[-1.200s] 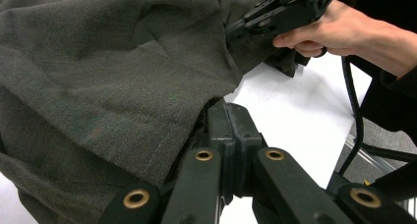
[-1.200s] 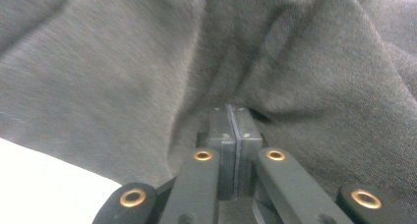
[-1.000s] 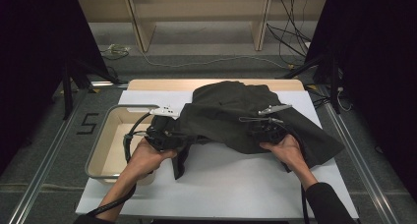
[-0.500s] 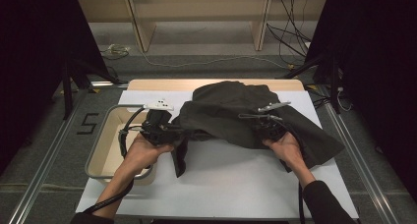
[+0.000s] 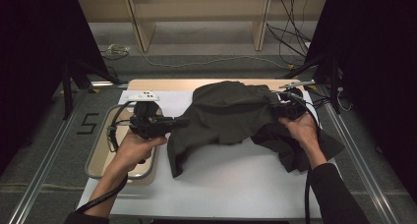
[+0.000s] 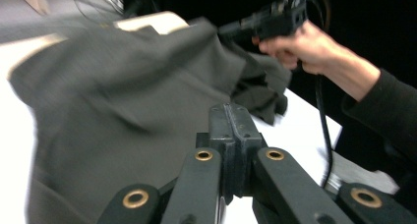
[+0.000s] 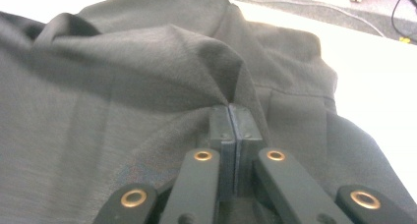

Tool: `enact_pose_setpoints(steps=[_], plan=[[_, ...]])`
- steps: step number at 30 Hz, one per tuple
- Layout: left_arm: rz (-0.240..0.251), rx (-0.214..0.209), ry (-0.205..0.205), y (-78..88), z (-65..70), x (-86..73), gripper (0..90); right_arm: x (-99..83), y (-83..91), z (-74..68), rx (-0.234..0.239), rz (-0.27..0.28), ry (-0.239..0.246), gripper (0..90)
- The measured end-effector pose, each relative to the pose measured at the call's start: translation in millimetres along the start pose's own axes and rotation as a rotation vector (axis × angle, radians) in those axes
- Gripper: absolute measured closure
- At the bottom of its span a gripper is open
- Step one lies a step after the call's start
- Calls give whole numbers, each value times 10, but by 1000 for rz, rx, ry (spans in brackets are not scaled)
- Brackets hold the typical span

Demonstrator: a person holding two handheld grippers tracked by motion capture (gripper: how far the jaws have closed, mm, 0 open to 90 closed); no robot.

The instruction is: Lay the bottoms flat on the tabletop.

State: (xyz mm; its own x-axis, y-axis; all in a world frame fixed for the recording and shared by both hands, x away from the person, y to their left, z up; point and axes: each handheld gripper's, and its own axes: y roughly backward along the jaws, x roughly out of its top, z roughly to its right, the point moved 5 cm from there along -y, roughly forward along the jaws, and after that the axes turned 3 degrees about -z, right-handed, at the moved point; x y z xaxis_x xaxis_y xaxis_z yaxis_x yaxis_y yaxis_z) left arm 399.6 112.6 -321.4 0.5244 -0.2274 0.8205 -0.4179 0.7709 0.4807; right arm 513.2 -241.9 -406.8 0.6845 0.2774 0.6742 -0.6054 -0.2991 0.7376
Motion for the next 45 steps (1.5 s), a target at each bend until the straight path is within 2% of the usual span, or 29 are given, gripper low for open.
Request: enact_pose_setpoints(steps=[1, 3, 7, 11, 13, 16, 19, 22, 27, 29, 31, 33, 39, 44, 45], plan=[[3, 0, 5, 19, -4, 0, 896, -13, -27, 3, -2, -10, 2, 900], [-21, 4, 6, -21, -18, -49, 896, -42, -92, 2, -15, -27, 5, 897], [-109, 11, 2, -253, -15, -209, 894, -51, -136, -32, -6, -34, 3, 886], [-209, 8, -21, -545, 59, -393, 884, -44, -114, -39, 17, -27, 1, 786], [-257, 7, -29, -723, 111, -499, 805, -51, -110, -43, 36, -28, -8, 675], [-330, 5, -58, -934, 197, -637, 735, -53, -52, -81, 43, -1, -3, 548], [-388, 20, -91, -1173, 298, -765, 620, -56, 68, -141, 48, 29, 11, 459], [-426, 50, -100, -1368, 361, -848, 492, -85, 208, -186, 58, 51, 24, 402], [-466, 77, -109, -1613, 391, -944, 431, -235, 401, -302, 93, 70, 64, 362], [-475, 100, -116, -1705, 378, -976, 422, -278, 461, -329, 112, 84, 60, 362], [-496, 104, -121, -1789, 370, -1014, 420, -322, 495, -349, 131, 96, 52, 362], [-511, 119, -140, -1871, 370, -1051, 420, -363, 506, -362, 129, 102, 58, 362], [-525, 141, -152, -2051, 359, -1096, 425, -499, 518, -365, 142, 117, 45, 368], [-538, 204, -200, -2135, 327, -1119, 441, -560, 513, -402, 159, 107, 48, 370], [-544, 205, -196, -2155, 324, -1139, 450, -567, 511, -406, 161, 107, 50, 370]])
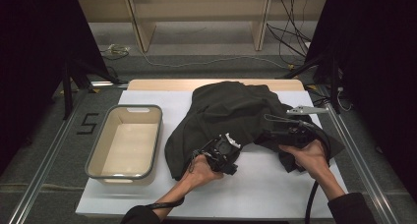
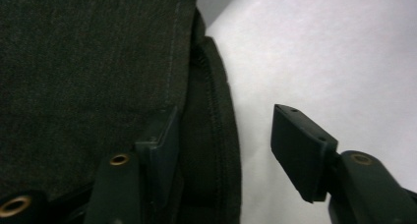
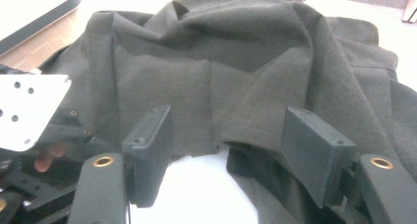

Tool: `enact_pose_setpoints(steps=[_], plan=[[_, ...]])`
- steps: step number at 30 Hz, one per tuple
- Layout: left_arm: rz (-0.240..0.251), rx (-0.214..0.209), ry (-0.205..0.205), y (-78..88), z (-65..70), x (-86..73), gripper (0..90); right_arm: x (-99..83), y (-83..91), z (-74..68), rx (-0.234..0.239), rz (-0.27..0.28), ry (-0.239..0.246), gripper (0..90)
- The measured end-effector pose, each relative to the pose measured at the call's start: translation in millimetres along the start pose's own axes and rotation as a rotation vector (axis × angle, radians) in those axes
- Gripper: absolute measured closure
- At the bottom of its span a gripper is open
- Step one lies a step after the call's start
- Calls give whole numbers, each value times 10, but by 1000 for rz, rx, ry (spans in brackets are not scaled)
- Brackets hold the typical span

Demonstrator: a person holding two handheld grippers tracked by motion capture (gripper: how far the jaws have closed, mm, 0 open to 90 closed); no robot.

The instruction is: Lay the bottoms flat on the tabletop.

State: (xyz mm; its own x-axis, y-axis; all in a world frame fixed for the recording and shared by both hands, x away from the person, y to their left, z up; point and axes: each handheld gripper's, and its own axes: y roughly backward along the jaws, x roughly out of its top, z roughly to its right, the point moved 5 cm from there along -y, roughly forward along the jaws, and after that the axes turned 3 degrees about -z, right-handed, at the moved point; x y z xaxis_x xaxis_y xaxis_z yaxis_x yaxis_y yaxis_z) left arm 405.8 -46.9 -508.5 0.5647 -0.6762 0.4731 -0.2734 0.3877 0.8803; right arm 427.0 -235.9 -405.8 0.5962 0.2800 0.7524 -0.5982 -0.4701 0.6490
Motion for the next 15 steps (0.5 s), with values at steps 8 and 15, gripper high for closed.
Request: enact_pose_setpoints(steps=[8, 15], plan=[[9, 13, -1, -52, -31, -6, 680, -27, -14, 15, 4, -9, -9, 377], [13, 21, -43, -53, -25, 3, 882, -40, -23, 6, 7, -16, -7, 389]])
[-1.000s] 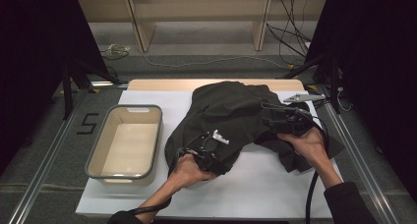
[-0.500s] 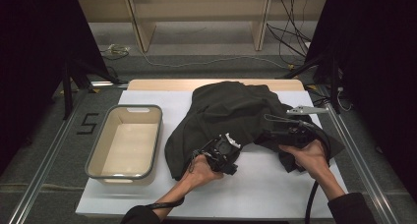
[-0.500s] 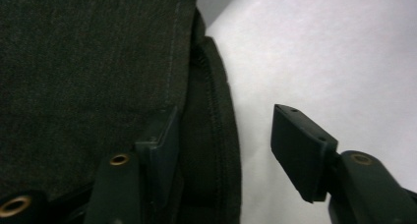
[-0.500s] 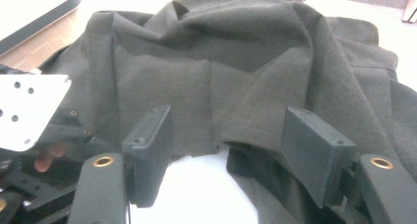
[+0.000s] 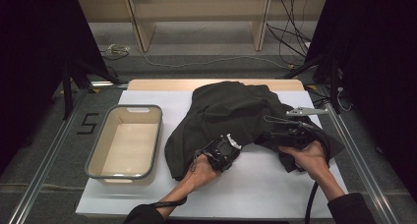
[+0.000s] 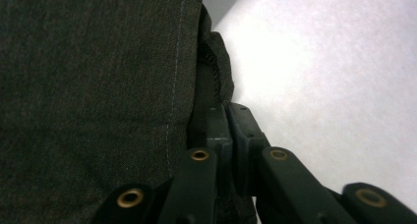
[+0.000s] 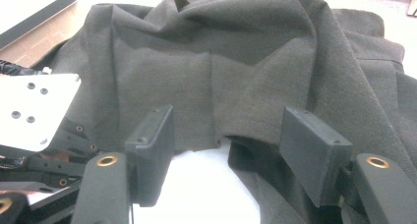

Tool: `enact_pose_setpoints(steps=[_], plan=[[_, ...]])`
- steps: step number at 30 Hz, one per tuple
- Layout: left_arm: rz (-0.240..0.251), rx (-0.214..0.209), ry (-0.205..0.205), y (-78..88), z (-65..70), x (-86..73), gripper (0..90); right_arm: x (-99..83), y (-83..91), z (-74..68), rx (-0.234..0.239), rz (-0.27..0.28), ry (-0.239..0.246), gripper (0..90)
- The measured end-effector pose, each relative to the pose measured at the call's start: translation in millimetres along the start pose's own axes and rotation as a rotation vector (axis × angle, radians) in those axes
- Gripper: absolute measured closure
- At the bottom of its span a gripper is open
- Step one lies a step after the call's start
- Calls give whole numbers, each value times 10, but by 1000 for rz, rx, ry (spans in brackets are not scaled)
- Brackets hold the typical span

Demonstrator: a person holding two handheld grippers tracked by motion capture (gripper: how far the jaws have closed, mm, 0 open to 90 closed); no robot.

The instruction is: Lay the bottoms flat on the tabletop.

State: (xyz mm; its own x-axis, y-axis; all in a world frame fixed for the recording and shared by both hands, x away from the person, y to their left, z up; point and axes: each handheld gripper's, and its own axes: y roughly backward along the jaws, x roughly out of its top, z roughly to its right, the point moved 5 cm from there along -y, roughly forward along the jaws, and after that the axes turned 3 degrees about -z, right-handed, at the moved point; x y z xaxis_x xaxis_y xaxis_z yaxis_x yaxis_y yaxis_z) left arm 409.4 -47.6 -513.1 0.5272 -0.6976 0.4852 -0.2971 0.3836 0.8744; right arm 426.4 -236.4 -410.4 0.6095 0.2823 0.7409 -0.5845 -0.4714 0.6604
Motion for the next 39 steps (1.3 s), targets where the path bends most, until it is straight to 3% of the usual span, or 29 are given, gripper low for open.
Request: enact_pose_setpoints(steps=[4, 6, 10, 13, 18, 21, 24, 27, 31, 34, 39], plan=[[10, -50, -17, 91, 20, -46, 889, -30, -14, -13, 8, -17, 16, 405], [30, -59, -29, 210, 36, -81, 889, -57, -28, -21, 14, -32, 26, 406], [91, -107, -10, 534, -23, -107, 889, -171, -102, -63, 28, -85, 53, 419], [121, -109, -27, 752, -26, -132, 889, -258, -201, -74, 22, -136, 85, 430], [182, -132, -19, 1113, -63, -157, 889, -333, -340, -40, 22, -188, 81, 446], [203, -125, -11, 1261, -131, -206, 889, -374, -434, -12, 12, -225, 82, 450], [217, -121, 23, 1368, -290, -326, 888, -385, -519, 18, -5, -246, 83, 451], [233, -122, 65, 1430, -420, -442, 888, -385, -573, 36, -16, -257, 79, 455], [227, -97, 81, 1492, -557, -598, 886, -383, -587, 54, -27, -262, 78, 459], [170, -107, 87, 1353, -576, -695, 882, -339, -577, 80, -28, -245, 62, 469], [27, -112, 48, 952, -404, -761, 840, -144, -502, 179, -32, -168, 11, 492]])
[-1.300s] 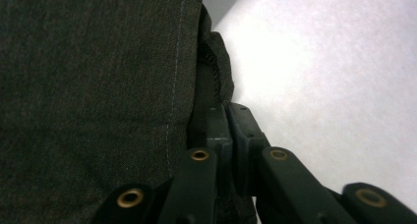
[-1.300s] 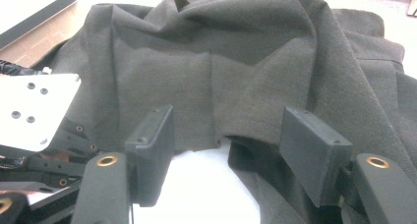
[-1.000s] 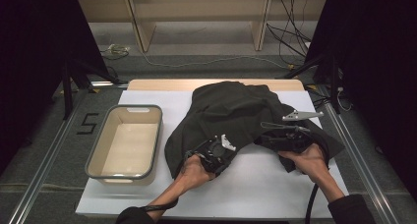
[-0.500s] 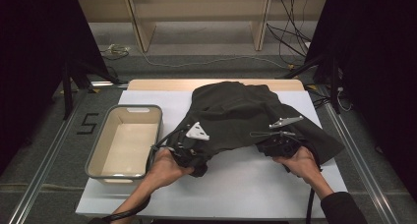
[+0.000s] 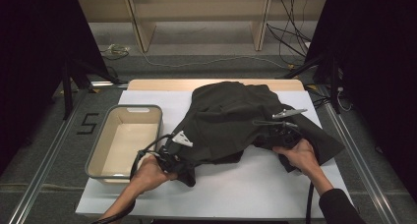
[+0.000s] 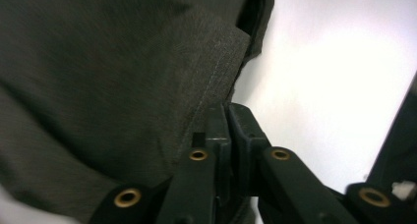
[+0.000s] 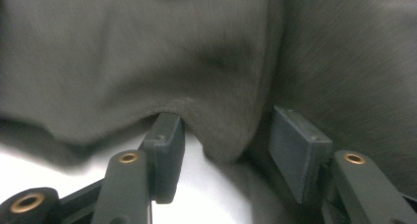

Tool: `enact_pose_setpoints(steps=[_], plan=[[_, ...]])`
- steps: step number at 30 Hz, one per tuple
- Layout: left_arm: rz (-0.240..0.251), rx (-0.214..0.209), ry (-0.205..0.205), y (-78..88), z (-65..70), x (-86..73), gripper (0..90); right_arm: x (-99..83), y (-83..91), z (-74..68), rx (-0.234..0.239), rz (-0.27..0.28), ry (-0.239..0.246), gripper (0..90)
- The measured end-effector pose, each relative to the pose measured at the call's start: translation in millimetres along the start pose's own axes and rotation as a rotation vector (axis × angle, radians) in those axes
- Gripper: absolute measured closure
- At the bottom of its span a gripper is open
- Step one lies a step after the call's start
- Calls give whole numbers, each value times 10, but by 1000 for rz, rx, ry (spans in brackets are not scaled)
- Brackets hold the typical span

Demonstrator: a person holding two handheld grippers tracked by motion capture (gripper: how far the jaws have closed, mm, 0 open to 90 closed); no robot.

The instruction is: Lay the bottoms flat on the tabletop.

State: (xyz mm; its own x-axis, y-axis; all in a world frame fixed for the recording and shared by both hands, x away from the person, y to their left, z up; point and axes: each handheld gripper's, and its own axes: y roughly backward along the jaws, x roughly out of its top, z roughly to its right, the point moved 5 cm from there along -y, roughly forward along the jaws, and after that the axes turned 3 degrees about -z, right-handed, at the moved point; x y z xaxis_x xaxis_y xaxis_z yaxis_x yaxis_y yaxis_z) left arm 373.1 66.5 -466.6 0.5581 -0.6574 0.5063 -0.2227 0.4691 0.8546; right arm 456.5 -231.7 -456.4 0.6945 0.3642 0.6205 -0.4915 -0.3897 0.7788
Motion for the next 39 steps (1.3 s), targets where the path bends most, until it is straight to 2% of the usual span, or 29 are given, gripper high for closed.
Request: enact_pose_setpoints(steps=[3, 5, 7, 10, 12, 15, 19, 22, 25, 31, 34, 37, 39], plan=[[-7, -7, -56, -108, 133, 69, 732, 78, 54, 70, 4, 31, -26, 520], [23, -3, -80, -148, 230, 181, 662, 76, 52, 73, 22, 32, -37, 541], [55, -22, -90, -196, 335, 316, 614, 61, 38, 58, 21, 18, -24, 554], [59, -31, -101, -301, 466, 477, 540, 50, 40, 25, 26, 9, -21, 553], [56, -15, -104, -428, 545, 587, 488, 42, 55, 11, 33, 12, -22, 529], [55, -8, -90, -599, 583, 716, 471, -4, 80, -2, 40, 10, -19, 473], [34, 31, -70, -793, 569, 824, 454, -120, 163, 7, 36, 5, -19, 432], [34, 57, -48, -882, 518, 866, 453, -175, 249, 45, 33, 25, -27, 423], [41, 57, -24, -937, 485, 886, 453, -182, 321, 106, 22, 54, -59, 418], [25, 58, -50, -1026, 494, 922, 497, -195, 400, 96, 25, 78, -66, 411], [19, 67, -53, -1081, 489, 959, 559, -210, 429, 79, 26, 86, -63, 410], [10, 84, -69, -1149, 489, 966, 660, -224, 457, 85, 23, 92, -69, 410], [1, 72, -70, -1170, 487, 957, 761, -231, 468, 107, 20, 94, -72, 410]])
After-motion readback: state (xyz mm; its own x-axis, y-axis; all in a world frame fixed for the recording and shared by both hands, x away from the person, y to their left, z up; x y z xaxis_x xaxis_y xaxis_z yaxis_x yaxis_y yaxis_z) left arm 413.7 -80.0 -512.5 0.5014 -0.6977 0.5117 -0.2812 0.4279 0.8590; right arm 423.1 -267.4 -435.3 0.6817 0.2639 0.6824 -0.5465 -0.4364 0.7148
